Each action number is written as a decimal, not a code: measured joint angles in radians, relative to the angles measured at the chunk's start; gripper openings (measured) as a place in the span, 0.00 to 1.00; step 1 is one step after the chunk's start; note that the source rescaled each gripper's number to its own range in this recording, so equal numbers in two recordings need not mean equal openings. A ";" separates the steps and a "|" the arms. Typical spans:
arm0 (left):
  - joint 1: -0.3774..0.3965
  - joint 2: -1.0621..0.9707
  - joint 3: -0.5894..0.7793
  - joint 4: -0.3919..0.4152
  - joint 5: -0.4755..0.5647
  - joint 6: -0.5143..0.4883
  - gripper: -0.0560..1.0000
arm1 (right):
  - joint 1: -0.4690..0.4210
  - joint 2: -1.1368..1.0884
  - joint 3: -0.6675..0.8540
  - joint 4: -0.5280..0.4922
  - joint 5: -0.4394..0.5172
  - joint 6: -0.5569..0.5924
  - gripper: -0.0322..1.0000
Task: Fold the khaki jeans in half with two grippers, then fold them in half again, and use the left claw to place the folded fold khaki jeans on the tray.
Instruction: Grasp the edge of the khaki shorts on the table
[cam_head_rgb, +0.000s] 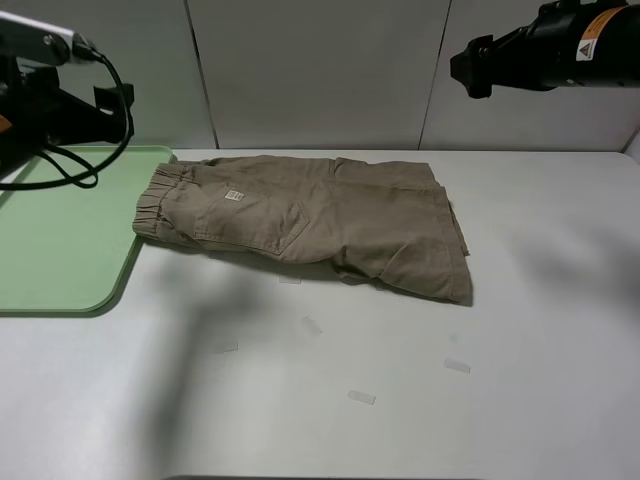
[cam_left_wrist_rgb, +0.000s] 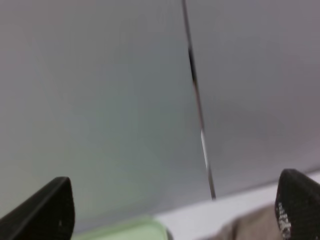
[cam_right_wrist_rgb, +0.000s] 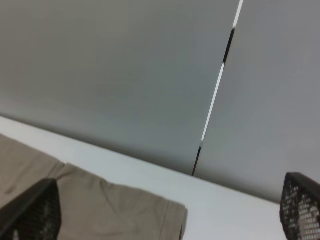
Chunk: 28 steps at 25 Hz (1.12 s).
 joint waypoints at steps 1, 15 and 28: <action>0.000 -0.027 -0.014 0.010 0.024 0.000 0.81 | 0.000 -0.011 0.000 -0.001 0.005 0.000 0.96; 0.000 -0.487 -0.115 0.071 0.491 -0.144 0.81 | 0.000 -0.284 0.000 -0.001 0.046 -0.001 1.00; 0.000 -0.983 -0.115 0.071 0.946 -0.148 0.91 | 0.000 -0.468 0.000 0.056 0.098 -0.001 1.00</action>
